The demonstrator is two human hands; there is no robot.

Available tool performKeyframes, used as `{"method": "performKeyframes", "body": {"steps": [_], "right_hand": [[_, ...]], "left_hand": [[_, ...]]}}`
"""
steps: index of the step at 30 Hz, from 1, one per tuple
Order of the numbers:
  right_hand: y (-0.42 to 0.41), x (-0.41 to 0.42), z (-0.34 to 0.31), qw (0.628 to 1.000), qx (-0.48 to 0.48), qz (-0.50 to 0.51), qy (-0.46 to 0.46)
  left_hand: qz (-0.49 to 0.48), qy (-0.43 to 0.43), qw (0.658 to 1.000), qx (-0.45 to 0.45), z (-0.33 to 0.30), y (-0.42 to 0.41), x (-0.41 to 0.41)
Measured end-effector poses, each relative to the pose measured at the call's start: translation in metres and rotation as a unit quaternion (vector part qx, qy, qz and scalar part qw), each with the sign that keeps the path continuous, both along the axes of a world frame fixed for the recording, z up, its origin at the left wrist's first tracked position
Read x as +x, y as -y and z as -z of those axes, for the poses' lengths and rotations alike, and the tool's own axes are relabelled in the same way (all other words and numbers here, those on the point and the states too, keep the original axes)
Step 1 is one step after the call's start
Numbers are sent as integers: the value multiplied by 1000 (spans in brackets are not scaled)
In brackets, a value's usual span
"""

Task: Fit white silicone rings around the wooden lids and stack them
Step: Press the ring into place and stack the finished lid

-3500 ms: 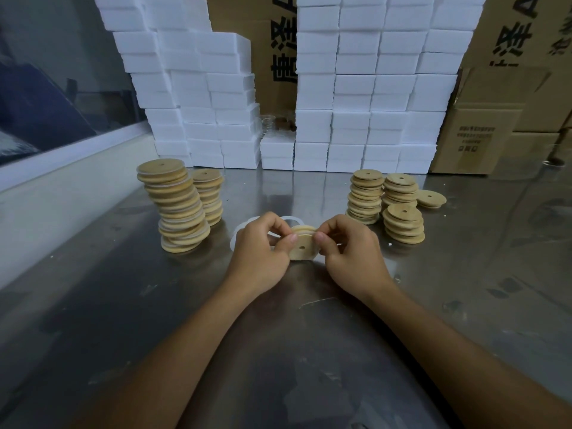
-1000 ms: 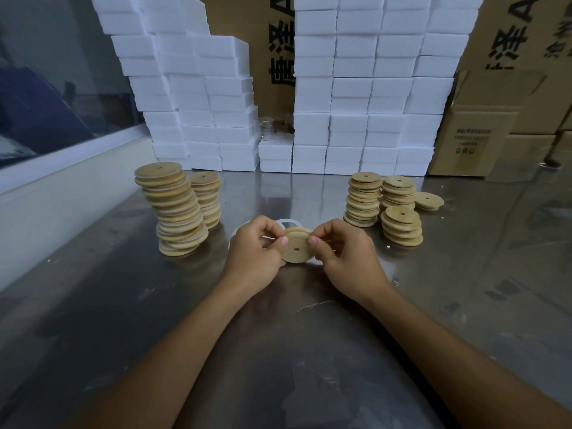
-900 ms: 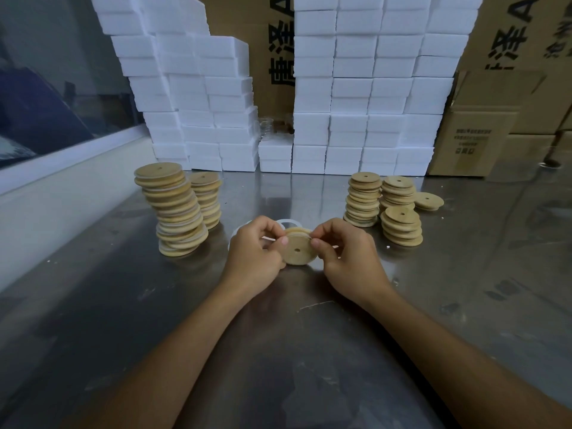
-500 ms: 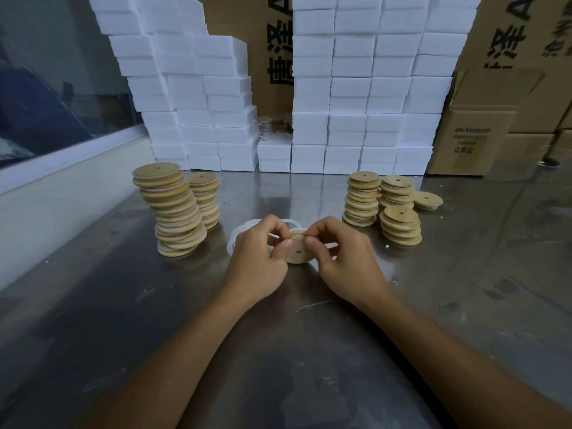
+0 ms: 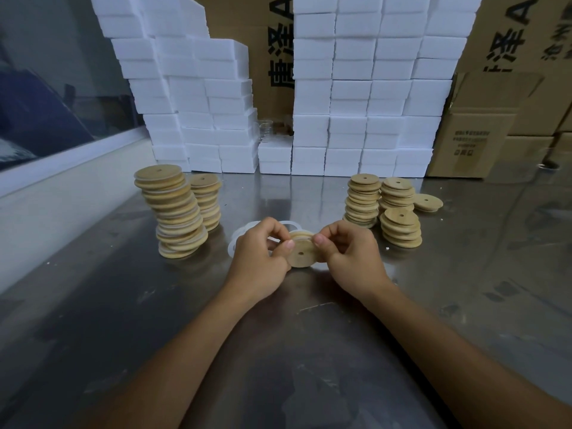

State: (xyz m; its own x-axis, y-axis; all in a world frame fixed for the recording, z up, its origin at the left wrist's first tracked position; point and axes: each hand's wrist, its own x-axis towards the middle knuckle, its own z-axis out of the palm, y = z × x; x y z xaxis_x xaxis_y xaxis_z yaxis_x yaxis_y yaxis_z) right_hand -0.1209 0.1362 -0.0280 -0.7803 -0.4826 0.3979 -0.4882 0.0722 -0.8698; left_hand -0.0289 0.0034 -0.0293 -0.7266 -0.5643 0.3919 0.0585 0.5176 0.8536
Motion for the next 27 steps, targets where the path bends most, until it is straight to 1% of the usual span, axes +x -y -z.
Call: {"method": "performKeyframes", "body": {"steps": [6, 8, 12, 14, 17, 22, 25, 27], "right_hand": [[-1, 3, 0, 1000, -7, -15, -10], [-1, 2, 1, 1000, -2, -21, -15], [-1, 1, 3, 999, 12, -26, -21], [0, 1, 4, 999, 13, -26, -21], [0, 1, 5, 999, 18, -25, -27], [0, 0, 5, 999, 23, -23, -25], [0, 0, 5, 999, 24, -22, -16], [1, -1, 5, 999, 28, -24, -3]], "left_hand": [[-7, -6, 999, 32, -1, 0, 1], [-15, -8, 1000, -4, -2, 1, 2], [-40, -7, 992, -119, -6, 7, 5], [-40, 10, 990, -133, -7, 10, 6], [-26, 40, 990, -130, -8, 15, 7], [-31, 53, 992, -111, -7, 18, 6], [-29, 31, 984, -172, -5, 16, 8], [12, 33, 975, -218, -5, 11, 10]]}}
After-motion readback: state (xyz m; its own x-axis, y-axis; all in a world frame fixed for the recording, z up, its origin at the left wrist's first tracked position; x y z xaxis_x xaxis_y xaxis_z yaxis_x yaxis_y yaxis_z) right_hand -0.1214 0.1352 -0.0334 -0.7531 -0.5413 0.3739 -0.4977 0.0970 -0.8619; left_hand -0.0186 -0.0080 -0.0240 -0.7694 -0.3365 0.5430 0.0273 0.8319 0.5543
